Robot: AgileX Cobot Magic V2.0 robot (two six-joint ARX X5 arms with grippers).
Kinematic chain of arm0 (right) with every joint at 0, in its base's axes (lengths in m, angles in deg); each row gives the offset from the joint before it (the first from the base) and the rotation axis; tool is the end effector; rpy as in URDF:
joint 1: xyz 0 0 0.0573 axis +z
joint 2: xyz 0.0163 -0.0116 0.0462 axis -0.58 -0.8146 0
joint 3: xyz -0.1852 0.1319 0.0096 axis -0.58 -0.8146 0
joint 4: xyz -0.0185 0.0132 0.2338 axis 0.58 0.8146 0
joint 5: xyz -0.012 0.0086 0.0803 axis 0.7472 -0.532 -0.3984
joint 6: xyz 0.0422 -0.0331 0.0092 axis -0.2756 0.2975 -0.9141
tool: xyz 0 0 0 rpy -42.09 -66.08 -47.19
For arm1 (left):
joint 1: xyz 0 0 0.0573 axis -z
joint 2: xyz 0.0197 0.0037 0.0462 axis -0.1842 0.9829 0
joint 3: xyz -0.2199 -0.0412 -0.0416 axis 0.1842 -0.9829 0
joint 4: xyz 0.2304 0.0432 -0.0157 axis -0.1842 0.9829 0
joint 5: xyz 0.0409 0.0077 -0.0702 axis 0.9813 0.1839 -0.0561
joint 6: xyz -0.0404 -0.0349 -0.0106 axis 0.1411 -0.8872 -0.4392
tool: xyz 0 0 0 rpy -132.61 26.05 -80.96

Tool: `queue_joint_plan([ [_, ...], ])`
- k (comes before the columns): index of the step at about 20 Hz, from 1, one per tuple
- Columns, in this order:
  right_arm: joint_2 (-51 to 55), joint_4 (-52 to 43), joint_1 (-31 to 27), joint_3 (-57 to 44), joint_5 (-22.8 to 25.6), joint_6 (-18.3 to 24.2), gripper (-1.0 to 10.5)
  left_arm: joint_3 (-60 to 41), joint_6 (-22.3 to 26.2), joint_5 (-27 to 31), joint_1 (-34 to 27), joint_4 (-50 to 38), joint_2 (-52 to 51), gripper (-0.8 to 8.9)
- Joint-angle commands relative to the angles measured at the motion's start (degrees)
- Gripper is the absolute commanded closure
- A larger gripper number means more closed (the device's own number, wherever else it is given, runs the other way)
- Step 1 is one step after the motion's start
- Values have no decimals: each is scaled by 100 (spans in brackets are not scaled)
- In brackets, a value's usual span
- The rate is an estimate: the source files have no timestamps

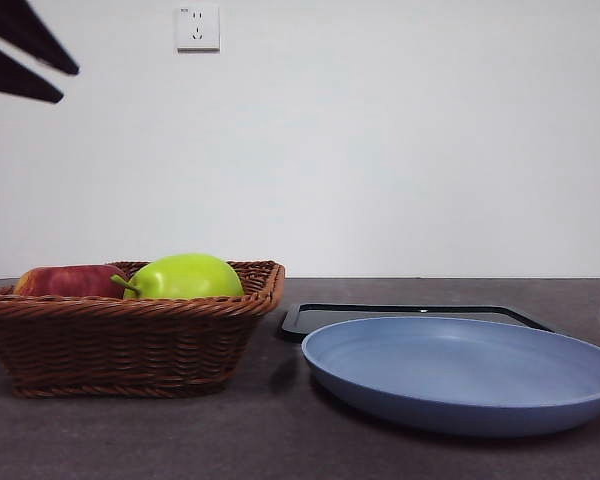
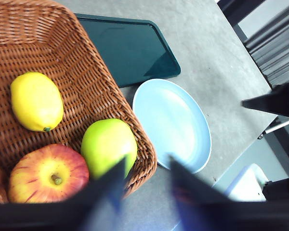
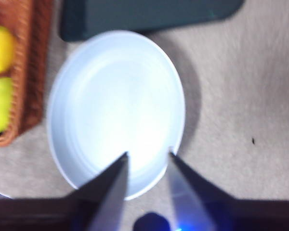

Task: Take the lemon from the basket,put the lemon in the plate,hand out the plate

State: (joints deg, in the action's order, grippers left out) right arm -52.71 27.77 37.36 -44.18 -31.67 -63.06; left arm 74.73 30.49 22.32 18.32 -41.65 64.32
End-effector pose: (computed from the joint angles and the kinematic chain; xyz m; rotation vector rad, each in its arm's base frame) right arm 0.1741 0.0194 0.2046 0.3818 1.0420 0.3699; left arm 0.1825 -0.0447 0.2547 -0.3497 0.7701 -0.7699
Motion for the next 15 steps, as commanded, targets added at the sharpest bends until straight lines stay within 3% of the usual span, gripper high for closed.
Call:
queue_joint_plan([
  [1, -339, -46, 9, 66, 26, 162, 684, 98, 105, -48, 76, -31, 31, 500],
  [5, -1097, -501, 164, 63, 28, 212, 660, 98, 105, -55, 186, -144, 31, 473],
  [11, -2361, -1390, 354, 63, 22, -50, 665, 98, 107, 131, 247, -205, 31, 473],
  [15, -2774, -1547, 354, 63, -15, -83, 789, 98, 109, 151, 247, -203, 31, 473],
])
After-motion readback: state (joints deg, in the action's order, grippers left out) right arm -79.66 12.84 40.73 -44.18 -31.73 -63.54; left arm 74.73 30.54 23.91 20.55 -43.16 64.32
